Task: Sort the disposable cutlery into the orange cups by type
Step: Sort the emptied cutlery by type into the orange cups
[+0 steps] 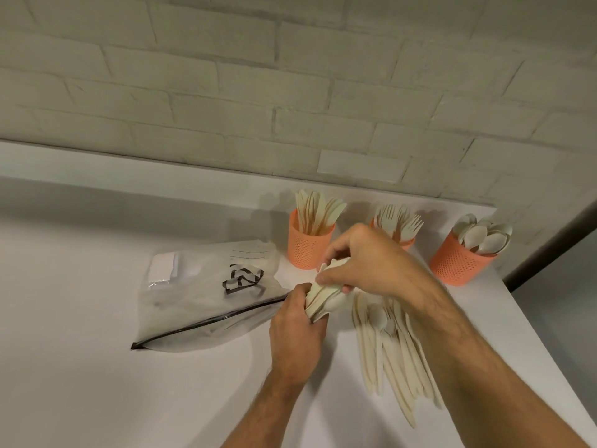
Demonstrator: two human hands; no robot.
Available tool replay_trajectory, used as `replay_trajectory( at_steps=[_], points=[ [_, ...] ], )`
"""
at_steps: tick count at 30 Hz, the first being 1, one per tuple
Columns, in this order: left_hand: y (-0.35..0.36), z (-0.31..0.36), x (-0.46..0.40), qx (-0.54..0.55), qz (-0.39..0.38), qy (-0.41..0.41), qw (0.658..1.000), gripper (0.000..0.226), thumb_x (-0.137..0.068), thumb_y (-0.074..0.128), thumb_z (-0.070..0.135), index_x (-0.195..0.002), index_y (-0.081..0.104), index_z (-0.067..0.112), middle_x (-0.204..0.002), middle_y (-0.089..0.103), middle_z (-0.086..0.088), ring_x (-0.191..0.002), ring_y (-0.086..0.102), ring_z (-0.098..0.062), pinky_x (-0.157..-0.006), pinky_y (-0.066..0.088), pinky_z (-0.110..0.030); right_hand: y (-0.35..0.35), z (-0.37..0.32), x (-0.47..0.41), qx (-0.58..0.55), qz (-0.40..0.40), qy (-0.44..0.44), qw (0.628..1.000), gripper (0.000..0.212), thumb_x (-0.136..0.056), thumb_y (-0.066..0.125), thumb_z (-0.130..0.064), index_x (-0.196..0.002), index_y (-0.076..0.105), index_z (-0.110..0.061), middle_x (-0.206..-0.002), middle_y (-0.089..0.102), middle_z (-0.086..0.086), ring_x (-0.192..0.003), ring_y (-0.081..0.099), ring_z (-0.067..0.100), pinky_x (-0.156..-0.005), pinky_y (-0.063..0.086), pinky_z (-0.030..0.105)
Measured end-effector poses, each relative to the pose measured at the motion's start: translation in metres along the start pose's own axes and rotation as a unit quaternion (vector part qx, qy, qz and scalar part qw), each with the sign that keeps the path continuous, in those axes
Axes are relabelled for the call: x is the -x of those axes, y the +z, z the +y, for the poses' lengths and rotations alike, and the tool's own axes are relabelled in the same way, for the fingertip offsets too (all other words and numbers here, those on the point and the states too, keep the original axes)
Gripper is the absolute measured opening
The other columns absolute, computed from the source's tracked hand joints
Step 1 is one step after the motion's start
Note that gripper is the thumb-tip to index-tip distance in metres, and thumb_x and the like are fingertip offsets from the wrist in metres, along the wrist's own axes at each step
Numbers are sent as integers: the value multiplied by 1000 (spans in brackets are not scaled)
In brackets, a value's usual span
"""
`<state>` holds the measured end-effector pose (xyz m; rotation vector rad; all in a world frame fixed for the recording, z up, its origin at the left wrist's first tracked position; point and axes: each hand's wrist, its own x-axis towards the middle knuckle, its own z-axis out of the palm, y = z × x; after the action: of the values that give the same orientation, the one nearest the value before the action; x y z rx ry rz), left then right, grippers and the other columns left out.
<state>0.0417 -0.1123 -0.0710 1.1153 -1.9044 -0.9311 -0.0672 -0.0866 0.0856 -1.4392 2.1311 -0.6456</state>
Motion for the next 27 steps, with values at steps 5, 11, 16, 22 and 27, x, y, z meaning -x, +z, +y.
replay_trajectory(
  at_steps=[5,11,16,22,27],
  points=[
    [0,-1,-1,36,1,-9,999,41,-78,71,5,-115,60,15,-96,66,3,-86,62,-18,-75,54,-39,13,10,9,-82,-18,-13,996,26,-66,92,-31,-87,76,-25,-82,75,-7,-74,71,9,-75,58,37],
    [0,1,-2,36,24,-7,999,41,-79,69,1,-118,58,11,-93,62,6,-83,60,-16,-72,51,-30,23,32,17,-242,2,-55,969,28,-77,86,-14,-102,76,-21,-95,77,0,-92,73,19,-89,58,43],
    [-4,6,-2,26,11,-18,999,45,-83,68,3,-124,52,11,-98,56,10,-85,54,-11,-74,45,-24,40,35,16,-161,44,-69,984,11,-89,74,-27,-100,76,-24,-92,76,-11,-87,69,4,-79,53,25],
    [-1,3,1,-14,-4,-11,1000,51,-80,66,1,-126,47,11,-109,63,-1,-94,63,-24,-75,53,-37,64,30,10,-121,135,-37,983,21,-82,80,-33,-100,76,-22,-89,73,-12,-87,66,6,-75,53,24],
    [-4,6,-1,12,-3,-14,1000,64,-82,69,7,-139,42,13,-121,62,-2,-104,61,-21,-86,52,-37,66,27,7,-201,152,-2,968,11,-84,79,-22,-93,77,-16,-83,75,-8,-74,68,2,-68,53,21]
  ],
)
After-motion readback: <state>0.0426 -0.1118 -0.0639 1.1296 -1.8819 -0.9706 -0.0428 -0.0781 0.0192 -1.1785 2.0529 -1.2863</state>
